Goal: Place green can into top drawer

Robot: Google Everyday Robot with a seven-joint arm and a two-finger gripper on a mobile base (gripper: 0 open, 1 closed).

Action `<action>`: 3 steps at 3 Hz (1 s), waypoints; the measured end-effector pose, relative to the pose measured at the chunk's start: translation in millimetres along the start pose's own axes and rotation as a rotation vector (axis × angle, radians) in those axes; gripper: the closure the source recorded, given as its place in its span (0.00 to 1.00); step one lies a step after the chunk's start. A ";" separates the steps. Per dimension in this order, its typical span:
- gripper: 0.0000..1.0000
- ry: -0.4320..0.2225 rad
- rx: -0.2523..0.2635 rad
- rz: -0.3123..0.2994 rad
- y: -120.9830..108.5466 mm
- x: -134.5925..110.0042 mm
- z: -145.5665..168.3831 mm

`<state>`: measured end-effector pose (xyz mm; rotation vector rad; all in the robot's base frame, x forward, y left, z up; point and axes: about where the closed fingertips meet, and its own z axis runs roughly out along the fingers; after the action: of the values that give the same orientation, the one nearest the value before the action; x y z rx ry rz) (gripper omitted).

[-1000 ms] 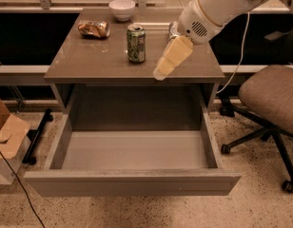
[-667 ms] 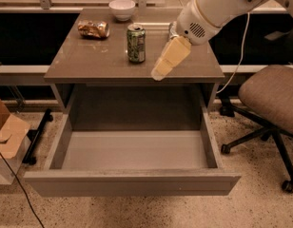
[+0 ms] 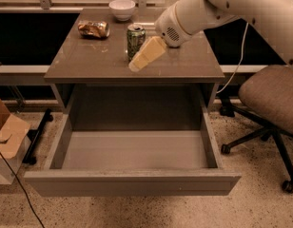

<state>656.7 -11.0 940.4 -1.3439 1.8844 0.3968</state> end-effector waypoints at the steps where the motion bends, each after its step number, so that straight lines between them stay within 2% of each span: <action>1: 0.00 -0.089 0.030 0.008 -32.0 -14.8 32.4; 3: 0.00 -0.170 0.042 0.027 -69.9 -28.2 58.2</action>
Offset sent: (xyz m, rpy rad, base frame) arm 0.0977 0.0282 -0.0003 0.1647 -0.1017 -0.0238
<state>747.5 17.3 935.6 -1.2191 1.7615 0.4677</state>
